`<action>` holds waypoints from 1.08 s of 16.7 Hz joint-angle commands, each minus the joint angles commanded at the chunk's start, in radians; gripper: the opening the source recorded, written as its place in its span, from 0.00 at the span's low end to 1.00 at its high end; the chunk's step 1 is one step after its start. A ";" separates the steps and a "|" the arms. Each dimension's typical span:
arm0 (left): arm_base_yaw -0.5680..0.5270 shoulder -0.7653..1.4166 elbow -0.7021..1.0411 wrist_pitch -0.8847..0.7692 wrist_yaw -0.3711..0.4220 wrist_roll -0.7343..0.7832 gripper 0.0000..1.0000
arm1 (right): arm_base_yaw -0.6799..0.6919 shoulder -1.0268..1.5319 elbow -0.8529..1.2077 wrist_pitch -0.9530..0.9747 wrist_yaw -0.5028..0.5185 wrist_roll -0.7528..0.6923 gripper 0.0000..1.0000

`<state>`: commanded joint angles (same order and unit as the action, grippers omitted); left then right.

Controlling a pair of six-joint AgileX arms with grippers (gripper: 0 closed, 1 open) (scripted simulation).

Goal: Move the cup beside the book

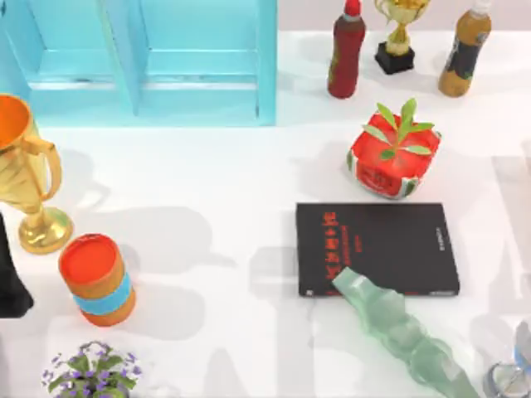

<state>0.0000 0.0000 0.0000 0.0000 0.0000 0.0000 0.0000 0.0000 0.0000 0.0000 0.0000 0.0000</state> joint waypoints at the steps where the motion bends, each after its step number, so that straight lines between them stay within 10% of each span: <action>1: 0.000 0.000 0.000 0.000 0.000 0.000 1.00 | 0.000 0.000 0.000 0.000 0.000 0.000 1.00; 9: 0.034 0.271 0.229 -0.167 -0.020 0.288 1.00 | 0.000 0.000 0.000 0.000 0.000 0.000 1.00; 18: 0.257 1.090 0.784 -0.660 -0.038 1.304 1.00 | 0.000 0.000 0.000 0.000 0.000 0.000 1.00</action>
<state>0.2571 1.0901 0.7840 -0.6599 -0.0384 1.3036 0.0000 0.0000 0.0000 0.0000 0.0000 0.0000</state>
